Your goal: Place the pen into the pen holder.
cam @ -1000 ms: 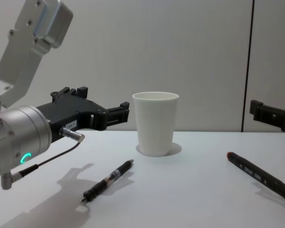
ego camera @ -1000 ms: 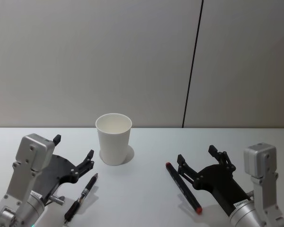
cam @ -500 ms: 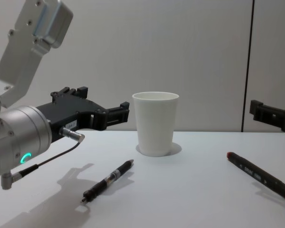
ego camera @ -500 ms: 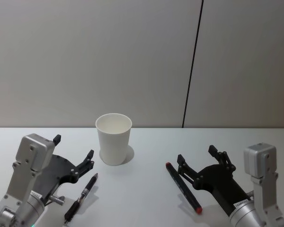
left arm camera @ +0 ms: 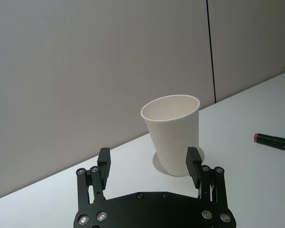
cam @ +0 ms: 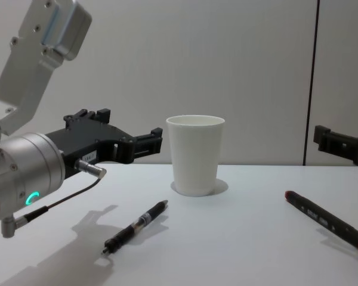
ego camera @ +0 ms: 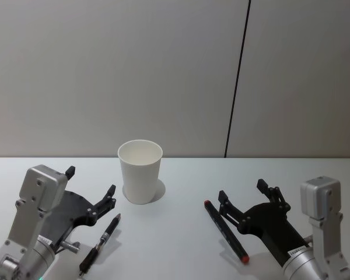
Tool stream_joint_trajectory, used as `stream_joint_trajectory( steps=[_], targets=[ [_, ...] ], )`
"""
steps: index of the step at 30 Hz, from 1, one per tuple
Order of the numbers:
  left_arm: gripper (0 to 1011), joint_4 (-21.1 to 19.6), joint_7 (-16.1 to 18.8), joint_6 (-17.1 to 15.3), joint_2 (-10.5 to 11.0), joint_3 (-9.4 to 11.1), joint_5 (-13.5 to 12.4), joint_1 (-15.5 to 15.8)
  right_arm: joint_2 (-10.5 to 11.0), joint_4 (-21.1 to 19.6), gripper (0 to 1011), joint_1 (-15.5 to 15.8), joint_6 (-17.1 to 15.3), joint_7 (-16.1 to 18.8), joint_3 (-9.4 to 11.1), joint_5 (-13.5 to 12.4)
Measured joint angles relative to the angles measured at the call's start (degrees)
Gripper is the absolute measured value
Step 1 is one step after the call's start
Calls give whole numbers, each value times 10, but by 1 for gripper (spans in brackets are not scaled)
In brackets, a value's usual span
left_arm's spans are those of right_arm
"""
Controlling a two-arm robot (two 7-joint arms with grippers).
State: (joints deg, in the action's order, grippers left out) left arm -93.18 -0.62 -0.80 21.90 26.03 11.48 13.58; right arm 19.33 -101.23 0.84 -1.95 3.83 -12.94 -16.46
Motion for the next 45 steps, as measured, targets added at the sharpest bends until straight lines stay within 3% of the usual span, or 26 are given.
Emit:
stream_joint_trajectory(
  steps=[11,18,23,29,30,45],
  targets=[
    [1003,0,0,0,0,0,0,0,0,3,1001,-6,-5,0,-2,3],
    [1003,0,0,0,0,0,0,0,-1,8,1001,-34,-51,2,-8,10],
    [1003,0,0,0,0,0,0,0,-2,8,1001,-52,-101,2,-10,11],
    [1003,0,0,0,0,0,0,0,-2,1,1001,-81,-184,1,-11,10],
    [1003,0,0,0,0,0,0,0,-2,1,1001,-81,-184,1,-11,10],
    [1003,0,0,0,0,0,0,0,20,-24,1001,-150,-412,18,-23,-1]
  ],
)
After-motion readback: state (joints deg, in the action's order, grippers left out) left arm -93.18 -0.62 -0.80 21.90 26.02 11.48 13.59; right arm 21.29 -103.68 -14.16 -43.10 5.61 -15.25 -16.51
